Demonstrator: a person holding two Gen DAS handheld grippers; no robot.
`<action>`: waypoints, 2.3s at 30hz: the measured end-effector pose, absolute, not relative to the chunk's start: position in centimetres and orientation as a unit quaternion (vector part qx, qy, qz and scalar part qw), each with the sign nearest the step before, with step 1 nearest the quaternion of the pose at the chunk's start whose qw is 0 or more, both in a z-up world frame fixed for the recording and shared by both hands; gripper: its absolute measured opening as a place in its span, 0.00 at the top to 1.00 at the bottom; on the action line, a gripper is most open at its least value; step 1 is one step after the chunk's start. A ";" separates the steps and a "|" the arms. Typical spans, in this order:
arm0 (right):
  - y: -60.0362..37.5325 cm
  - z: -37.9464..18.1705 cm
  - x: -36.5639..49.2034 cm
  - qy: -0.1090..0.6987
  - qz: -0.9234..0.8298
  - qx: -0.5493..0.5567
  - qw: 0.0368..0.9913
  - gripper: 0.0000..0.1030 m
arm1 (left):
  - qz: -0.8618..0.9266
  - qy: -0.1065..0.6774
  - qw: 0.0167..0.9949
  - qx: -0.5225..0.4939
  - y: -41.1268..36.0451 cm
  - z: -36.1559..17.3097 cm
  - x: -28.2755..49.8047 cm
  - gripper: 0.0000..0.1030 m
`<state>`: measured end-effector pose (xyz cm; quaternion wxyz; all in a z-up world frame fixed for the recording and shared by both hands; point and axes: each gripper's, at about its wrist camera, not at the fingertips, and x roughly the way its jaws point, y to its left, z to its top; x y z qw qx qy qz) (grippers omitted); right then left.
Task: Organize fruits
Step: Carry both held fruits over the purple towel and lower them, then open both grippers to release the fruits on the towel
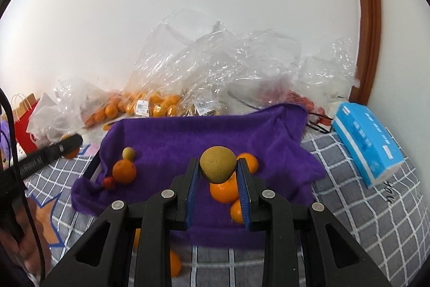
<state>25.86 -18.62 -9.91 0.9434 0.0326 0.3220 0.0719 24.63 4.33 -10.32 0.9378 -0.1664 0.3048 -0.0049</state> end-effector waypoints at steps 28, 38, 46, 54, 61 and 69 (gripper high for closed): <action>-19.7 -14.9 28.6 0.366 0.050 0.042 0.928 0.73 | -0.054 0.339 0.921 -0.184 3.7 -13.4 26.3 0.67; -19.8 -15.0 28.7 0.367 0.050 0.046 0.928 0.73 | -0.076 0.351 0.917 -0.174 3.0 -13.8 26.5 0.67; -20.0 -15.1 28.6 0.365 0.043 0.047 0.929 0.73 | -0.079 0.358 0.914 -0.172 2.8 -14.2 26.6 0.67; -19.5 -15.1 28.5 0.362 0.041 0.032 0.931 0.70 | -0.083 0.362 0.913 -0.169 2.6 -14.3 26.7 0.67; -19.4 -15.0 28.4 0.359 0.042 0.027 0.932 0.57 | -0.085 0.365 0.912 -0.170 2.6 -14.4 26.8 0.67; -19.6 -14.6 28.0 0.347 0.037 0.030 0.937 0.52 | -0.084 0.340 0.921 -0.170 2.8 -13.7 26.1 0.54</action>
